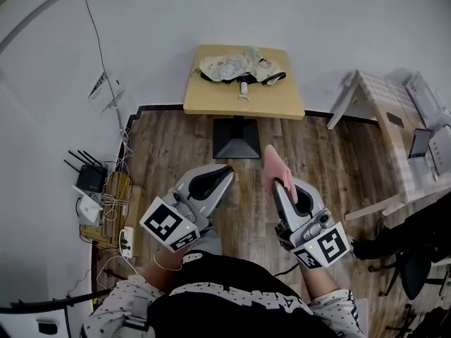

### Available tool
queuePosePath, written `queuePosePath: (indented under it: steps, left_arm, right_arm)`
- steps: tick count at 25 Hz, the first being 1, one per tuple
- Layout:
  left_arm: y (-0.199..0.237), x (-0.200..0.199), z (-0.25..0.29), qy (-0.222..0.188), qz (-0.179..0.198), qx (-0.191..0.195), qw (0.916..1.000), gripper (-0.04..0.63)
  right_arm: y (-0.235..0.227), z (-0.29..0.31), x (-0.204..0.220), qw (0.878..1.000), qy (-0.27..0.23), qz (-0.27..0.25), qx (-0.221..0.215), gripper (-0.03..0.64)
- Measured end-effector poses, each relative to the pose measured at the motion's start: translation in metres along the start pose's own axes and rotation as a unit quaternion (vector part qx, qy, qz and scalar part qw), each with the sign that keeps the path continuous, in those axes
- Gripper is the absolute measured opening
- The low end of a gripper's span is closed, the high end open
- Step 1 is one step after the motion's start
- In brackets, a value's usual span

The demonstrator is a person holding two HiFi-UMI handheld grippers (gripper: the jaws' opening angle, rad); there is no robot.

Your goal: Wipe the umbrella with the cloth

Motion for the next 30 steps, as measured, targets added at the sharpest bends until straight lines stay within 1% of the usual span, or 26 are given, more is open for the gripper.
queuePosePath:
  steps: [5, 10, 16, 19, 22, 27, 30]
  left_arm:
    - [0.060, -0.012, 0.008, 0.000, 0.001, 0.008, 1.0000, -0.002]
    - [0.122, -0.027, 0.004, 0.005, 0.008, -0.011, 0.9999, -0.002]
    - [0.196, -0.042, 0.007, 0.012, 0.022, -0.020, 0.9995, -0.002]
    - [0.231, -0.047, 0.009, 0.013, 0.021, -0.021, 0.9995, -0.002]
    - [0.256, -0.048, 0.015, 0.020, 0.021, -0.014, 0.9995, -0.002]
    - [0.292, -0.045, 0.032, 0.019, 0.010, -0.021, 0.9996, -0.002]
    - [0.309, -0.041, 0.047, 0.019, 0.012, -0.027, 0.9994, -0.002]
  right_arm:
    - [-0.014, 0.061, 0.011, 1.000, 0.007, -0.010, 0.001, 0.032]
    - [-0.028, 0.120, 0.025, 1.000, 0.007, -0.001, 0.004, 0.032]
    - [-0.050, 0.192, 0.041, 1.000, 0.011, -0.010, 0.002, 0.032]
    - [-0.057, 0.223, 0.051, 1.000, 0.012, -0.012, 0.003, 0.032]
    - [-0.064, 0.246, 0.058, 1.000, 0.017, -0.018, 0.004, 0.032]
    - [-0.083, 0.276, 0.068, 1.000, 0.025, -0.016, 0.001, 0.032]
    - [-0.103, 0.290, 0.077, 1.000, 0.028, -0.015, 0.000, 0.032]
Point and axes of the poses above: the fingertips, and each gripper's own axes: z forward along the fingers, y to its left, x out of its underside, the point moved 10 cm from there along -z, backward along the fingers, and after that the axes turned 8 degrees about -z, right-handed, at the moved point
